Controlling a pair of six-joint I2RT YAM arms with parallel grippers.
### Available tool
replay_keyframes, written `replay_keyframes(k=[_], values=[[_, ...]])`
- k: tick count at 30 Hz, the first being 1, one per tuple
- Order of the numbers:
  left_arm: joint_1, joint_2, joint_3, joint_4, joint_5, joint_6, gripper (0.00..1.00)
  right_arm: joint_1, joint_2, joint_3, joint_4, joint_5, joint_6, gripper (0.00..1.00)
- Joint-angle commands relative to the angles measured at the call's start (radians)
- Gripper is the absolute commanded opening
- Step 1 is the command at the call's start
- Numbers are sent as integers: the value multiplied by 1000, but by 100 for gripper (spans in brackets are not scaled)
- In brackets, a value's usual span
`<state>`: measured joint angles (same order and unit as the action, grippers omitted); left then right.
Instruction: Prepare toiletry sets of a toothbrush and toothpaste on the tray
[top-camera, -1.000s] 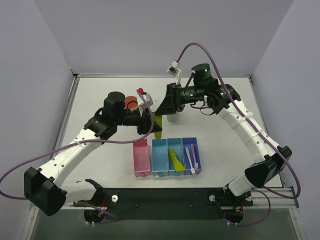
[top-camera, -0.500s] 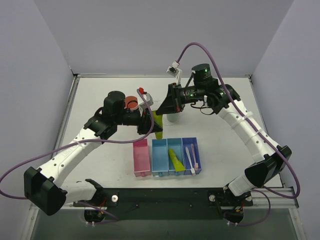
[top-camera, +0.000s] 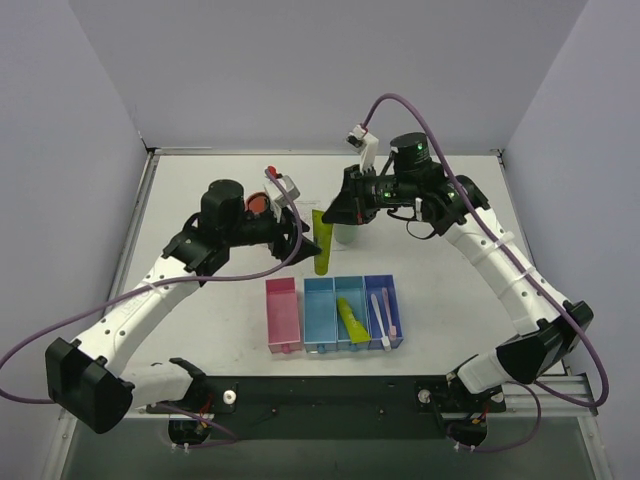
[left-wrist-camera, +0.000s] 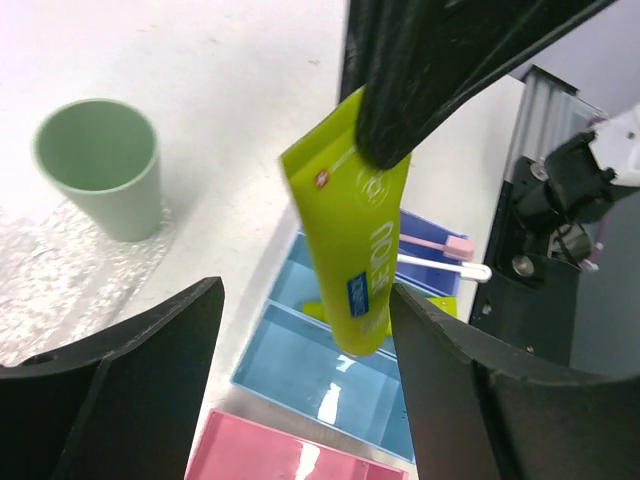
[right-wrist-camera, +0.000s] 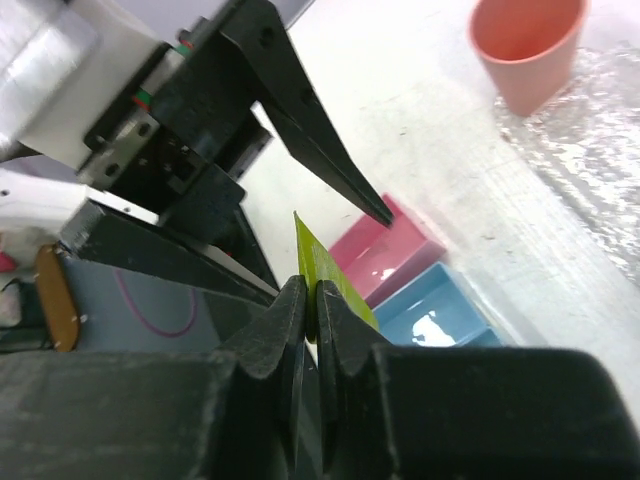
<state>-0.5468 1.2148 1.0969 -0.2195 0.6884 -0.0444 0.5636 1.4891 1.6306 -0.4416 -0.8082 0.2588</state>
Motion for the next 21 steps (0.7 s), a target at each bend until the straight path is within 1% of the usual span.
replay_keyframes(k=[1, 2, 4, 5, 7, 10, 15, 21], values=[[33, -60, 15, 29, -96, -21, 78, -10, -93, -49, 113, 136, -59, 0], [54, -72, 8, 40, -101, -37, 78, -10, -98, -87, 168, 176, -67, 0], [77, -84, -3, 46, -105, -48, 79, -10, -105, -126, 239, 208, -67, 0], [106, -90, -8, 45, -108, -60, 79, -10, -105, -158, 310, 222, -61, 0], [143, -106, -15, 48, -130, -86, 79, -10, -96, -189, 381, 257, -56, 0], [218, -121, -35, 75, -190, -179, 79, -7, -64, -219, 527, 291, -67, 0], [329, -94, -35, 68, -317, -281, 80, -2, 34, -206, 632, 323, -111, 0], [370, -77, -22, 34, -395, -278, 80, -2, 150, -164, 721, 349, -156, 0]])
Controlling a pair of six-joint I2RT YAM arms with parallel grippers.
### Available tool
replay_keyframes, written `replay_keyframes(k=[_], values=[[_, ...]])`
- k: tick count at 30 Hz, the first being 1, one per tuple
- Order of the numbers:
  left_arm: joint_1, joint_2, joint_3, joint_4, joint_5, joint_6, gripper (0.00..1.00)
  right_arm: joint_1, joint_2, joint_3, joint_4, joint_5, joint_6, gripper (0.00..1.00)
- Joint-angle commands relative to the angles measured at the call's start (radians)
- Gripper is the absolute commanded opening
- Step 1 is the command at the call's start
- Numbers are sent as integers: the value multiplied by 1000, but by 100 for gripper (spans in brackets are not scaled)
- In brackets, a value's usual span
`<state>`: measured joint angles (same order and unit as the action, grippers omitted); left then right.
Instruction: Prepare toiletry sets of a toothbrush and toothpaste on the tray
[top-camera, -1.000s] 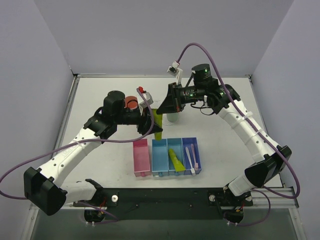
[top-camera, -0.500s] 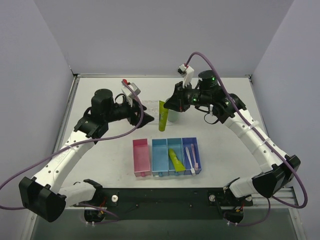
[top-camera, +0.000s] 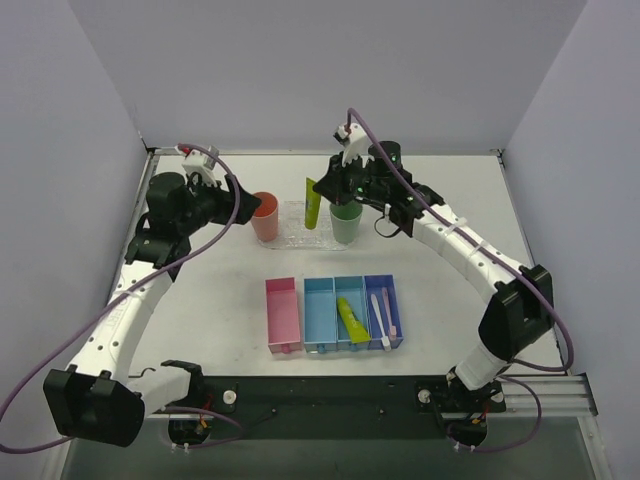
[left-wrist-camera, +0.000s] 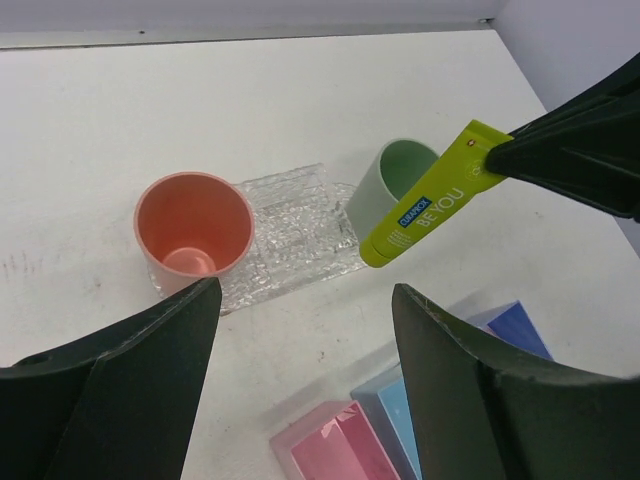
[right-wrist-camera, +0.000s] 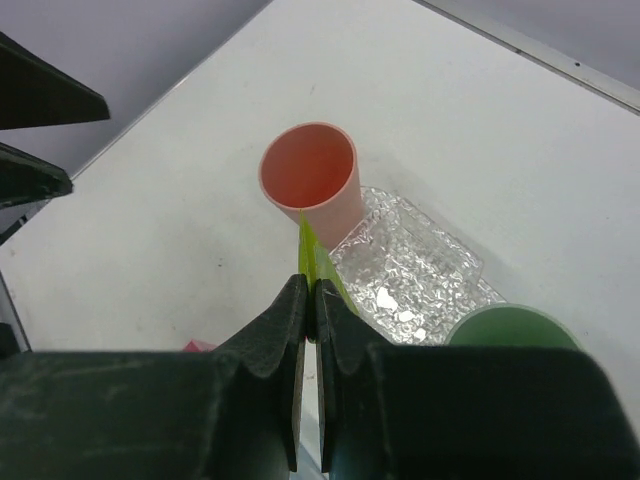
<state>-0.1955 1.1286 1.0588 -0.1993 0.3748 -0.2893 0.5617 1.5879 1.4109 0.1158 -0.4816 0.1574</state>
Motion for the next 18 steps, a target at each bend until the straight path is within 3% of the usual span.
replay_keyframes(k=[1, 18], values=[[28, 11, 21, 15, -83, -33, 80, 0, 64, 69, 179, 28, -65, 0], [96, 132, 89, 61, -68, -33, 80, -11, 248, 260, 174, 25, -151, 0]])
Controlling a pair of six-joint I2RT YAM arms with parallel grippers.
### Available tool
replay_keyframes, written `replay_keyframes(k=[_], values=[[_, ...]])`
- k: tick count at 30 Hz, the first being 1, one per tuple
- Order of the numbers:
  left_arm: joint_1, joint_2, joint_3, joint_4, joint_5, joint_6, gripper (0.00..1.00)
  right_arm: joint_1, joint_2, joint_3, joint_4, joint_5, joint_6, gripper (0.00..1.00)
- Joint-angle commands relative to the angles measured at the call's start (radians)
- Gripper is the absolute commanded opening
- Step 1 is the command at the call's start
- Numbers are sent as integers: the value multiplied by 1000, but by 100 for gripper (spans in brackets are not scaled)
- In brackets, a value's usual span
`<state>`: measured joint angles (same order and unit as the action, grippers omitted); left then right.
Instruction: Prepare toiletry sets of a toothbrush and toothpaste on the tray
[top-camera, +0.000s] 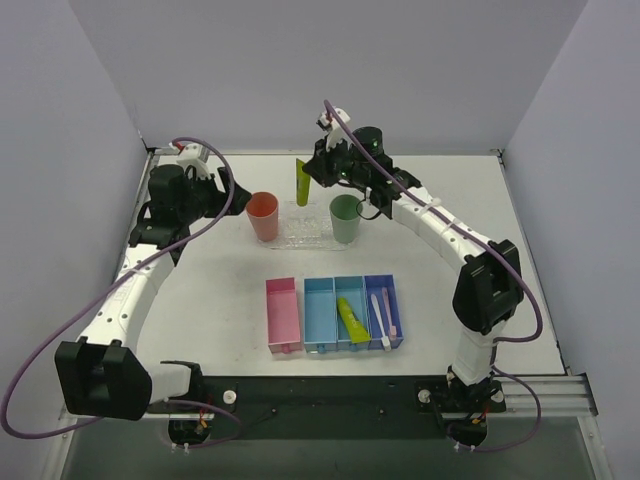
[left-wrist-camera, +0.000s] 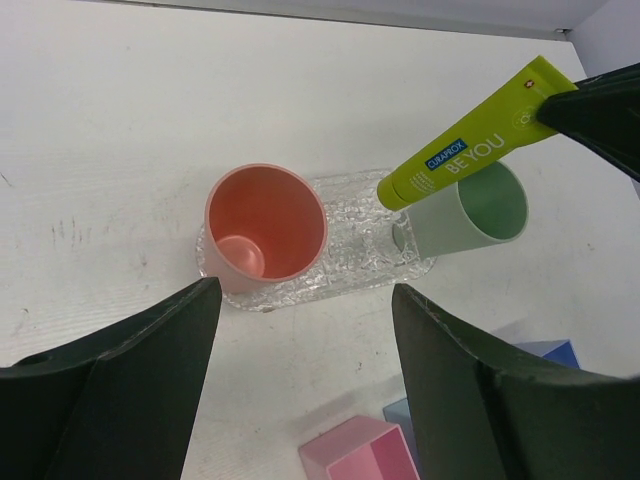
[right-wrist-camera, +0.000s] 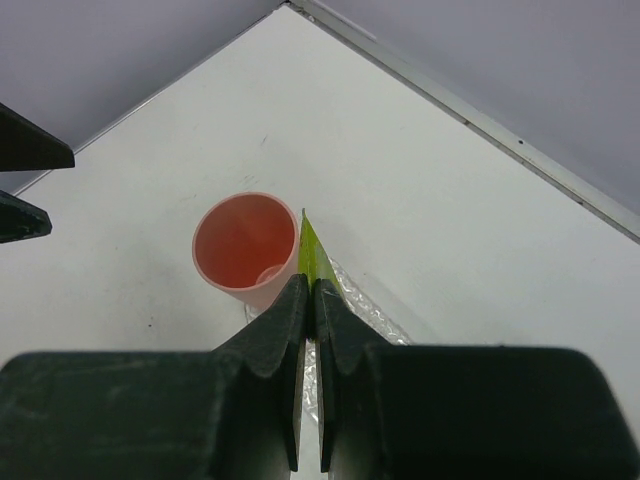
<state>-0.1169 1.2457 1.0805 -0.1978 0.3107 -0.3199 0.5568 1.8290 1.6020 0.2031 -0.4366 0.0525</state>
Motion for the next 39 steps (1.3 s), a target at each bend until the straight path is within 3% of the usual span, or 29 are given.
replay_keyframes(k=[1, 18, 39], values=[[19, 21, 70, 61, -2, -4, 80, -6, 9, 73, 81, -24, -45, 0], [26, 73, 99, 63, 21, -13, 79, -5, 42, 53, 55, -28, -154, 0], [31, 118, 127, 74, 30, -19, 79, -12, 82, 59, 47, -34, -171, 0]])
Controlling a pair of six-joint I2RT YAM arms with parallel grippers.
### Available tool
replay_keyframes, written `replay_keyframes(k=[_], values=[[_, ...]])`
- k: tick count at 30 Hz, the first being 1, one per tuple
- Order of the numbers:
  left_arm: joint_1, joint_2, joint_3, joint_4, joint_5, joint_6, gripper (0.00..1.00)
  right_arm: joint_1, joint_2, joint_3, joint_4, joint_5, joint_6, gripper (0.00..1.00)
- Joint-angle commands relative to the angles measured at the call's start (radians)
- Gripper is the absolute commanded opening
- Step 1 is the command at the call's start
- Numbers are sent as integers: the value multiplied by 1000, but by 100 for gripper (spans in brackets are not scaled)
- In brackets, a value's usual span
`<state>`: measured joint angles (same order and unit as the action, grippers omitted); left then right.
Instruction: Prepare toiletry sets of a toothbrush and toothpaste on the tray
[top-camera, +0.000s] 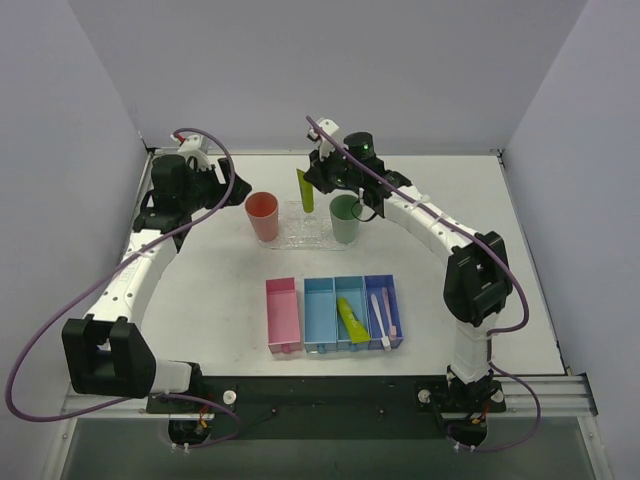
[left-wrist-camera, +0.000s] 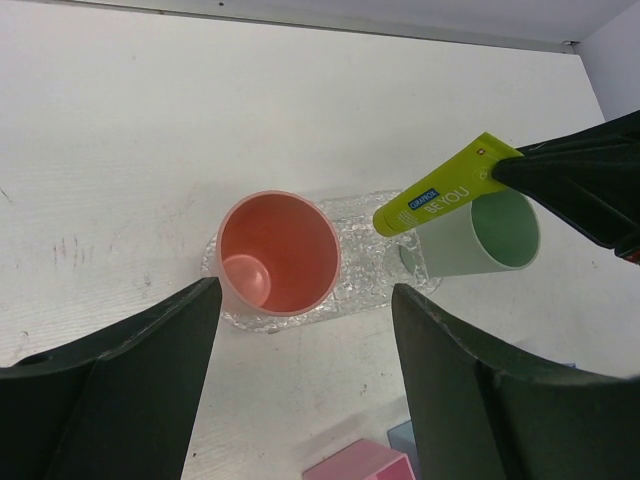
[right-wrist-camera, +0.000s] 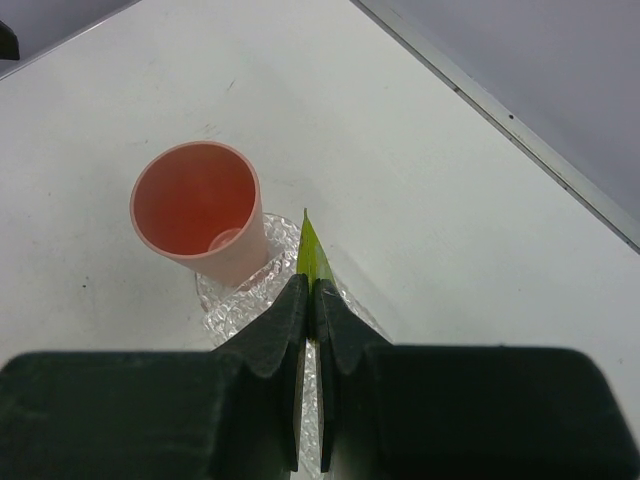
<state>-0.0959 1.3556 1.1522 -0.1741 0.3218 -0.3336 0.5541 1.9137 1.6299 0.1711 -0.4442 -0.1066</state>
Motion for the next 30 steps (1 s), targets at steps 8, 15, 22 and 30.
replay_keyframes(k=[8, 15, 22, 30], values=[[16, 30, 67, 54, 22, -13, 79, -25, 18, 28, 100, -37, 5, 0], [19, 48, 80, 59, 28, -16, 79, -34, 28, 27, 114, -47, 22, 0], [19, 62, 87, 61, 31, -19, 79, -36, 36, 15, 126, -56, 31, 0], [22, 65, 89, 62, 36, -22, 79, -39, 45, 1, 145, -67, 47, 0]])
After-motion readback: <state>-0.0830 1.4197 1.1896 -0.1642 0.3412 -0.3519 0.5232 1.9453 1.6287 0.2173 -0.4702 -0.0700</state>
